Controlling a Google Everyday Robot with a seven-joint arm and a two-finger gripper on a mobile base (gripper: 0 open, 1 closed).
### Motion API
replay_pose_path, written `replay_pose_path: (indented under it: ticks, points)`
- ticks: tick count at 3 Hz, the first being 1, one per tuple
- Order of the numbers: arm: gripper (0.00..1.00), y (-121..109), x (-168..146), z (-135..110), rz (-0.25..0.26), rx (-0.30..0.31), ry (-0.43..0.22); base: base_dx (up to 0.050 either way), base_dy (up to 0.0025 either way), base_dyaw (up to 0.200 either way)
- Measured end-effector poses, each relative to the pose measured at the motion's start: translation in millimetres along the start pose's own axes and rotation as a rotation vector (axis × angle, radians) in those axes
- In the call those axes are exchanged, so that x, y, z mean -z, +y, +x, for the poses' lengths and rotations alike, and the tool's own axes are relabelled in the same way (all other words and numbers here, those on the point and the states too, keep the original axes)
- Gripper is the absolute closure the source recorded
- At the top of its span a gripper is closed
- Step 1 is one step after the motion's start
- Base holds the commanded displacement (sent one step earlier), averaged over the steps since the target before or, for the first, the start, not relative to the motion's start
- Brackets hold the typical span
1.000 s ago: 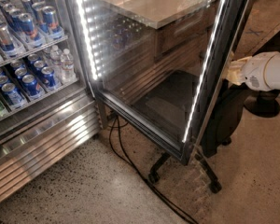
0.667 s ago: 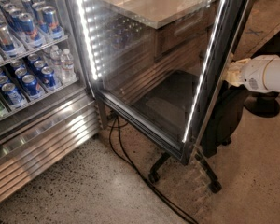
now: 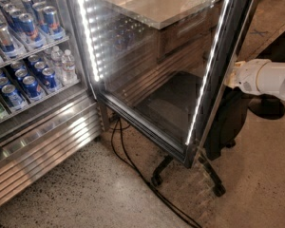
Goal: Close right fridge door
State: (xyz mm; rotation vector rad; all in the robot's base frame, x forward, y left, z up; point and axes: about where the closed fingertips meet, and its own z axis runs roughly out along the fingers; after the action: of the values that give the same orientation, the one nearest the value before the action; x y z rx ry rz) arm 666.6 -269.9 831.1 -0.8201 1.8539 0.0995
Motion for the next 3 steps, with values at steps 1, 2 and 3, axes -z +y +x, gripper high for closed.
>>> replay_pose_path:
  ticks: [1, 2, 3]
  points:
    - [1.0, 2.1, -2.7, 1.0, -0.005, 0.003, -0.005, 0.0, 0.0, 0.0]
    - [1.0, 7.2, -2.0, 0.3, -0.021, 0.013, -0.016, 0.0, 0.0, 0.0]
    - [1.0, 26.3, 3.6, -1.7, -0.073, 0.028, -0.043, 0.0, 0.0, 0.0]
